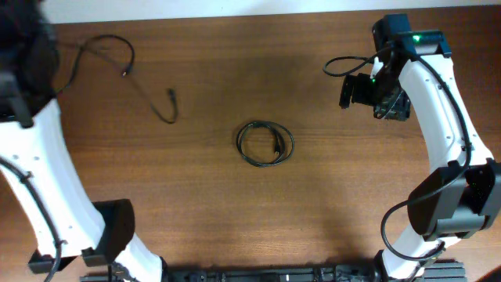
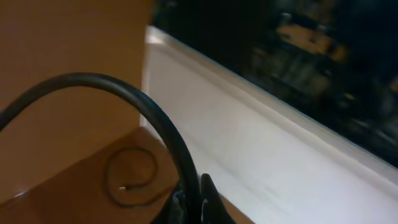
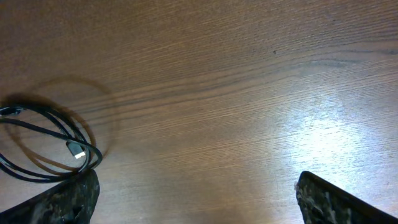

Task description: Untangle cables

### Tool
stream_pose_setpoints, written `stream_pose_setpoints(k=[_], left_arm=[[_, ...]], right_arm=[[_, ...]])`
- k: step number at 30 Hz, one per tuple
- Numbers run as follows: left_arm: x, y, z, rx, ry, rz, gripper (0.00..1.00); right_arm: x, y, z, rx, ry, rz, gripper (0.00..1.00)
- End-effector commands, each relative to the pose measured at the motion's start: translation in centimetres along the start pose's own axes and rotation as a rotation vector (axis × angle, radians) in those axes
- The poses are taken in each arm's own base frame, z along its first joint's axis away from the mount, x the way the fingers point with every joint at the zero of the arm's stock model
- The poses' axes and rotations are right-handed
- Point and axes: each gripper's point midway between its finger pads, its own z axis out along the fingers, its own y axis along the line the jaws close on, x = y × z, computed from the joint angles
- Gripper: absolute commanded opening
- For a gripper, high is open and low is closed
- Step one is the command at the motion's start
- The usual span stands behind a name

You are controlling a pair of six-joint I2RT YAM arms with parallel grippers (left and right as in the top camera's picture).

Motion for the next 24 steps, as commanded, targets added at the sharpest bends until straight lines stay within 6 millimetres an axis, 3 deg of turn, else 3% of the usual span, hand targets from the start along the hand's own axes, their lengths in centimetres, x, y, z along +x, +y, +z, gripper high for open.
stream_pose_setpoints(k=[1,4,7,11,13,18,22,23,24], left_arm=[[-0.6,5.6,1.2,-0.18,-0.008,-0.028,0.0],[-0.4,10.8,3.1,-0.398,-0.011,-0.008,0.0],[1.6,14.2,6.1,-0.502,0.055,0.016,0.0],[4.8,19.1,8.9,-0.692,0.137,0.055,0.0],[8.7,23.0,11.6,-0.815,0.203,0.028,0.0],[15.5,23.8,18.0,-0.69,0.355,0.037,0.0],[21.7,24.9,21.4,-0.676,0.471,0.107,0.0],[23.8,24.3,22.3,-0.626,0.529,0.094,0.0],[27.1,23.2,23.4,-0.53,0.631,0.073,0.02]], right_arm=[[-0.1,-0.2,-0.3,0.01,-0.012,-0.003,0.99],[-0.1,-0.2,-0.3,0.01,-0.012,-0.003,0.98],[-0.1,-0.2,-0.3,0.009,-0.012,-0.003,0.99],[-0.1,-0.2,-0.3,0.009,-0.012,-0.003,0.98],[-0.1,-0.2,-0.3,0.009,-0.012,-0.003,0.98],[-0.1,-0.2,-0.3,0.009,-0.012,-0.003,0.98],[-0.1,-0.2,-0.3,0.009,-0.012,-0.003,0.98],[-0.1,-0.2,-0.3,0.009,-0.012,-0.003,0.98],[-0.1,-0.2,-0.3,0.009,-0.012,-0.003,0.99]])
